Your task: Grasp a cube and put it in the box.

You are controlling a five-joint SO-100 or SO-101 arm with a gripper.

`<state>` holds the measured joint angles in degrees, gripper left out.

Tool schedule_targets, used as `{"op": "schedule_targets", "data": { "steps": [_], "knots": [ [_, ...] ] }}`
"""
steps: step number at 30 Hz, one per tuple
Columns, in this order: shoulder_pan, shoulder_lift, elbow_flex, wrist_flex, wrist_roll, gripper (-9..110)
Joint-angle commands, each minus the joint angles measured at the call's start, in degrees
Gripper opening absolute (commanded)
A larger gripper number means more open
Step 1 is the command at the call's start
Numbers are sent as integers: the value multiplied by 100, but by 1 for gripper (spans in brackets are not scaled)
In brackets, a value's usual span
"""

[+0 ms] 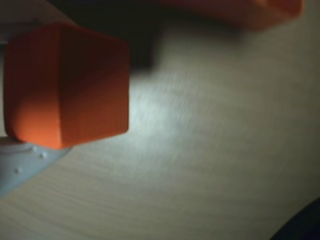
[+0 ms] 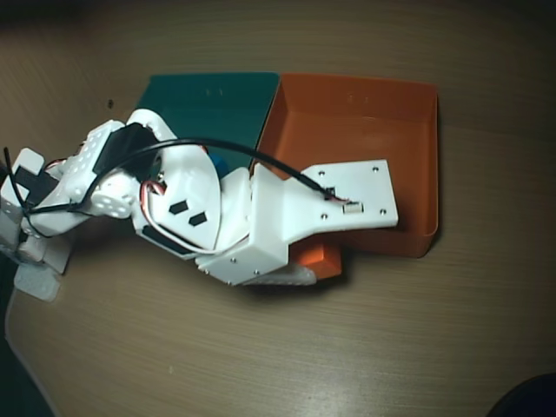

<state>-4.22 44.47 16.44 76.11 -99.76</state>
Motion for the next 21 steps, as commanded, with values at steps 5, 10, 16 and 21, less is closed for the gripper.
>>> {"op": "schedule_targets", "data": {
  "steps": [5, 10, 16, 21],
  "knots": [
    [-721, 1679, -237, 9, 62, -6],
    [-1274, 2136, 211, -9, 62, -6],
    [-1740, 2057, 545, -53, 53, -6],
    [-1898, 1608, 483, -53, 53, -6]
  ]
}}
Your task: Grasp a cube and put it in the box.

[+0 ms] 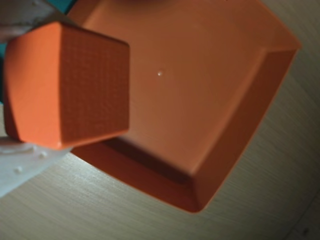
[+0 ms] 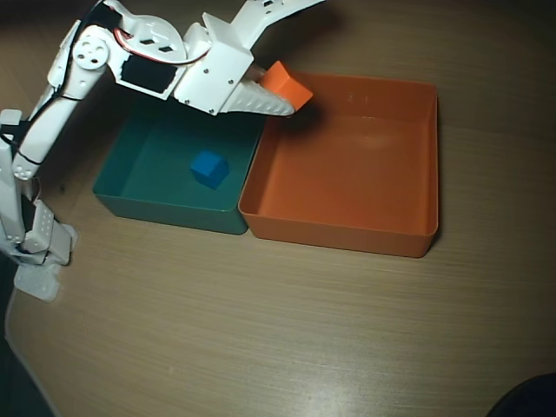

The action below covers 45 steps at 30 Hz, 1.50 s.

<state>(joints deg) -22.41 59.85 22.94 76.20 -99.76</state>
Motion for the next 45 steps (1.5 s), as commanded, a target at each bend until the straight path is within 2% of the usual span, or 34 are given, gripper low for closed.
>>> {"op": "schedule_targets", "data": {
  "steps": [1, 15, 26, 29, 38, 41, 45],
  "knots": [
    [-97, -44, -176, -70, 53, -6],
    [-255, -1274, -185, -79, 26, -6],
    [-264, -1608, -264, -79, 53, -5],
    [-246, -1617, -457, -79, 62, 2],
    [-167, -1617, -606, -79, 62, 34],
    [-167, -1617, -606, -79, 62, 39],
    [-167, -1617, -606, -79, 62, 40]
  ]
}}
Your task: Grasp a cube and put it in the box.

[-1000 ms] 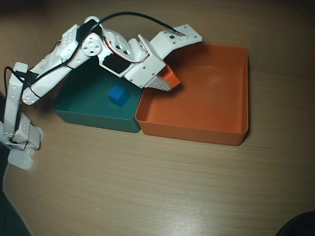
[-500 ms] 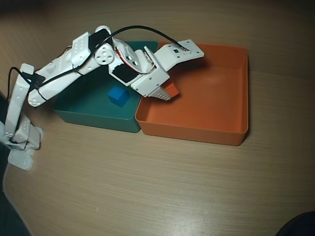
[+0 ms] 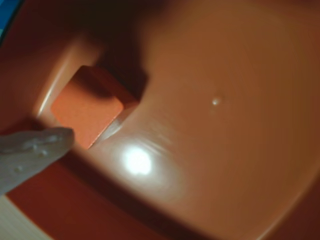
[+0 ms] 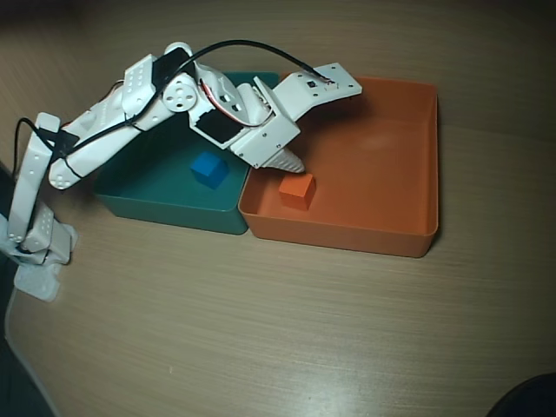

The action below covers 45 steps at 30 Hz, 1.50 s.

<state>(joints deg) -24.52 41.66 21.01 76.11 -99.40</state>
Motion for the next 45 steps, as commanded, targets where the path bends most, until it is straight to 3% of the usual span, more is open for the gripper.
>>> {"op": "schedule_targets", "data": {
  "steps": [1, 10, 21, 35, 45],
  "knots": [
    [44, 202, -413, -70, 26, 40],
    [44, 211, -413, -70, 26, 33],
    [53, 343, -413, -62, 26, -8],
    [387, 1187, 0, 18, -79, -6],
    [888, 3902, 3278, -62, -88, -6]
  ]
}}
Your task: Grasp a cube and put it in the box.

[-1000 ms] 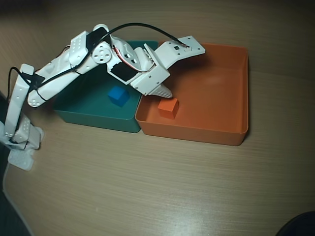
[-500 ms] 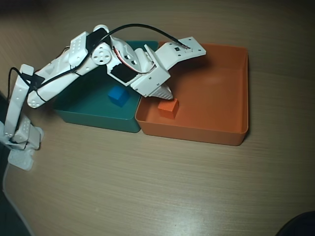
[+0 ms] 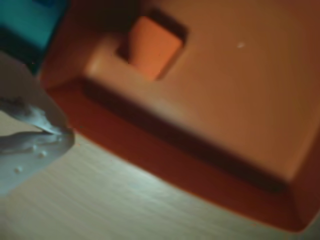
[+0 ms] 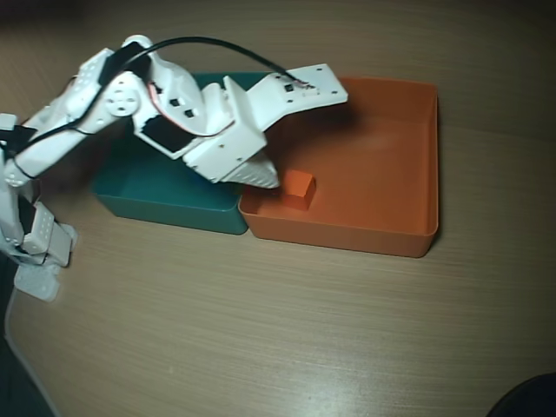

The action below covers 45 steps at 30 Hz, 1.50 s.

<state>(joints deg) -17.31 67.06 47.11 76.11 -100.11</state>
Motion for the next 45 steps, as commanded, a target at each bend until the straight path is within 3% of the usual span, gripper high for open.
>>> {"op": "schedule_targets", "data": {
  "steps": [1, 13, 19, 30, 37, 45],
  "knots": [
    [264, 1705, 1072, -62, -26, -6],
    [1881, 5695, 5695, -70, -26, -6],
    [1995, 7471, 7937, -255, -26, -6],
    [2039, 10705, 12322, -1802, -26, -6],
    [2057, 12050, 13482, -1872, 0, -6],
    [2074, 12375, 13465, -756, -9, -6]
  ]
}}
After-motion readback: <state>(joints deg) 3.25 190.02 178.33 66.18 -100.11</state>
